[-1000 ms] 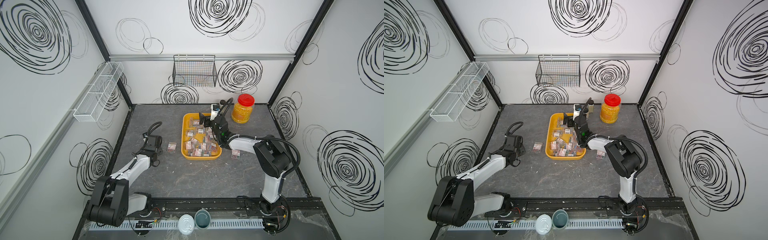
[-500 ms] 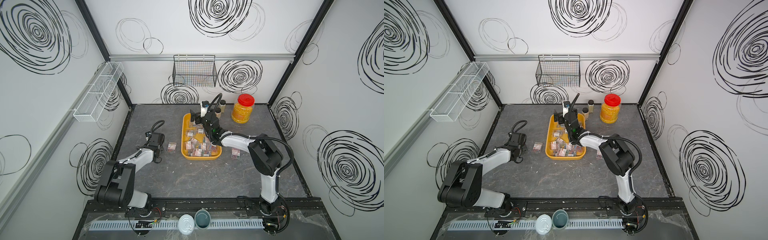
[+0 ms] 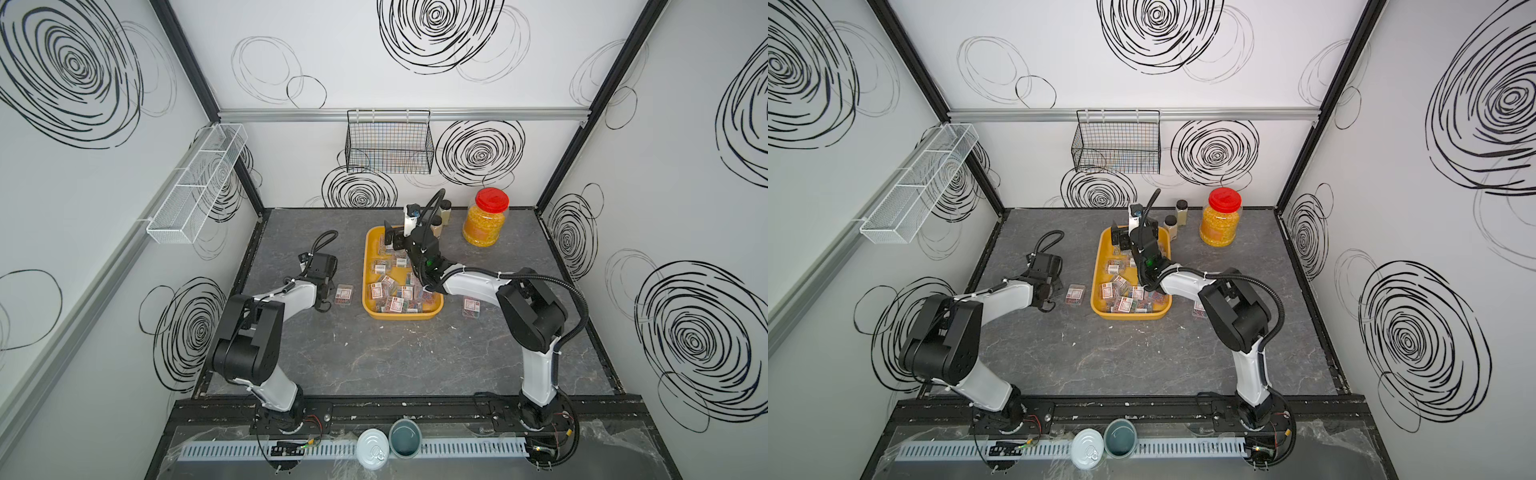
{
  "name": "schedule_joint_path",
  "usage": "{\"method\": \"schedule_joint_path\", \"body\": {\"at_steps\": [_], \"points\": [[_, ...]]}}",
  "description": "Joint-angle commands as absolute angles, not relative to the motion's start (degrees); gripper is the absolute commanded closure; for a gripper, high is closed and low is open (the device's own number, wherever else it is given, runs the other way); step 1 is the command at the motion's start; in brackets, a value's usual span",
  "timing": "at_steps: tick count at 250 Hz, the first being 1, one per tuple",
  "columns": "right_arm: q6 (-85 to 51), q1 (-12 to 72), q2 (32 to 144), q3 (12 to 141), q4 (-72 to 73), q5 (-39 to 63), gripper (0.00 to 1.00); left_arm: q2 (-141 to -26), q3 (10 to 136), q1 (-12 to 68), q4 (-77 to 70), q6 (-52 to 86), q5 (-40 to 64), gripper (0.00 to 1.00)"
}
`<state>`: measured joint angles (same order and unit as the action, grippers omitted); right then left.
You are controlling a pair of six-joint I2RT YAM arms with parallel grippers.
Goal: Take the paper clips out of the storage box
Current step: Place the boxed paper clips at the center of the board.
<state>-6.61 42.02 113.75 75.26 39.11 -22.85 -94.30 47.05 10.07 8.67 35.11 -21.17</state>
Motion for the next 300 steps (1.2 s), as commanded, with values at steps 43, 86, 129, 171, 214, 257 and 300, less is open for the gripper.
{"method": "schedule_joint_path", "body": {"at_steps": [43, 86, 129, 171, 214, 257, 300], "points": [[-8.13, 42.36, 114.74, 77.27, 38.26, -21.71, 0.0, -98.21, 50.91, 13.75, 8.18, 37.27, -23.64, 0.47], [-8.92, 42.24, 111.43, 73.54, 40.19, -22.03, 0.0, -98.32, 50.82, 14.67, 8.48, 37.09, -23.88, 0.45], [-8.59, 42.1, 111.3, 73.08, 39.97, -25.98, 0.0, -97.08, 49.89, 14.8, 9.33, 36.7, -24.93, 0.45], [-8.27, 41.74, 114.0, 76.83, 36.43, -27.28, 0.0, -96.3, 48.46, 15.3, 10.09, 35.8, -23.9, 0.45], [-8.31, 42.36, 115.92, 80.65, 33.55, -25.31, 0.0, -95.57, 46.92, 16.93, 9.71, 36.02, -22.88, 0.43], [-9.12, 42.54, 115.3, 80.81, 32.68, -25.59, 0.0, -93.99, 45.22, 17.24, 9.4, 36.04, -23.66, 0.37], [-10.73, 42.11, 110.74, 76.02, 34.56, -25.23, 0.0, -91.68, 44.56, 16.49, 9.59, 35.95, -23.2, 0.23]]}}
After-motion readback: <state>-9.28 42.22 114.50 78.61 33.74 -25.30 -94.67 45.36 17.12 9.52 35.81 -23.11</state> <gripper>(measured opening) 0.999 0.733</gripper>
